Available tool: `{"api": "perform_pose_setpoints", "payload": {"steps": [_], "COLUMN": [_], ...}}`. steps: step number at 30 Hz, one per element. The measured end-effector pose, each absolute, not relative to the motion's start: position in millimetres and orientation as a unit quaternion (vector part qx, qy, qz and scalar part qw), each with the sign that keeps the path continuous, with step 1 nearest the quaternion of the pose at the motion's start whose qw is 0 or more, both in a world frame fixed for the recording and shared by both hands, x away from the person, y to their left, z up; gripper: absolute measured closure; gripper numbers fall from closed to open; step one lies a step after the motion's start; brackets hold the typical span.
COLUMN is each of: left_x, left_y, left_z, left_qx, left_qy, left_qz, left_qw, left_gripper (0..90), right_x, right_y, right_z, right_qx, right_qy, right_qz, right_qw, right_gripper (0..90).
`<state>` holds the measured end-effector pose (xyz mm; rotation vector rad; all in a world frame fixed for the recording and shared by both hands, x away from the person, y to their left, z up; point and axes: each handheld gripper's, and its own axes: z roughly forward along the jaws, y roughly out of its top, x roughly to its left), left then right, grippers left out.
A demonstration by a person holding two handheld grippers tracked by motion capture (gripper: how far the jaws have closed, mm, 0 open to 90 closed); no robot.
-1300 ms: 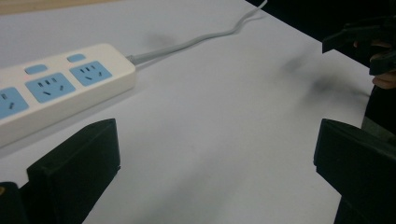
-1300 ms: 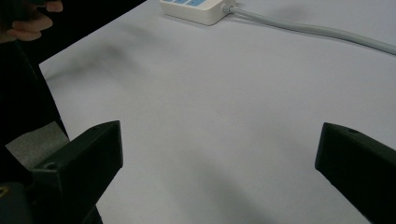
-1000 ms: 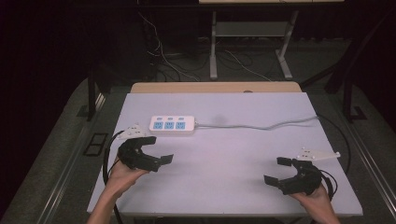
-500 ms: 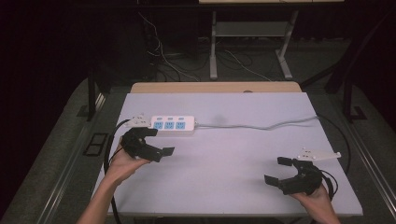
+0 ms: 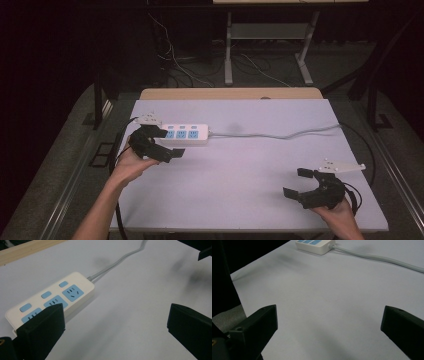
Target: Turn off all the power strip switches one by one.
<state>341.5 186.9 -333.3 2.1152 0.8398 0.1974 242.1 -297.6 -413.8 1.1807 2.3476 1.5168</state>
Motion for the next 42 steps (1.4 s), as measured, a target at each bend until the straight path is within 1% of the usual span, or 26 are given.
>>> {"api": "perform_pose_setpoints", "payload": {"steps": [22, 27, 34, 37, 38, 42], "left_x": [378.9, 389.3, 403.7, 410.0, 411.9, 418.9], "left_y": [202.9, 205.3, 207.8, 207.9, 207.4, 207.9], "left_z": [-325.1, -324.5, -324.9, -327.1, -328.7, -335.3], "left_qx": [0.849, 0.849, 0.849, 0.849, 0.851, 0.852], "left_qy": [0.351, 0.355, 0.361, 0.366, 0.368, 0.375], "left_qz": [0.081, 0.081, 0.087, 0.091, 0.098, 0.102], "left_qw": [0.388, 0.384, 0.375, 0.370, 0.362, 0.351], "left_gripper": [1.5, 3.4, 9.7, 16.9, 16.9, 24.4], "right_x": [240.0, 240.1, 239.4, 239.6, 239.6, 239.5], "right_y": [-300.2, -299.9, -301.8, -302.6, -302.6, -305.6], "right_z": [-415.2, -415.7, -415.9, -415.9, -415.9, -415.5], "right_qx": [0.394, 0.393, 0.394, 0.393, 0.393, 0.394], "right_qy": [0.770, 0.771, 0.771, 0.773, 0.773, 0.771], "right_qz": [0.499, 0.498, 0.498, 0.495, 0.495, 0.497], "right_qw": [0.053, 0.054, 0.054, 0.055, 0.055, 0.059], "right_gripper": [0.6, 0.6, 0.6, 0.6, 0.6, 0.6]}}
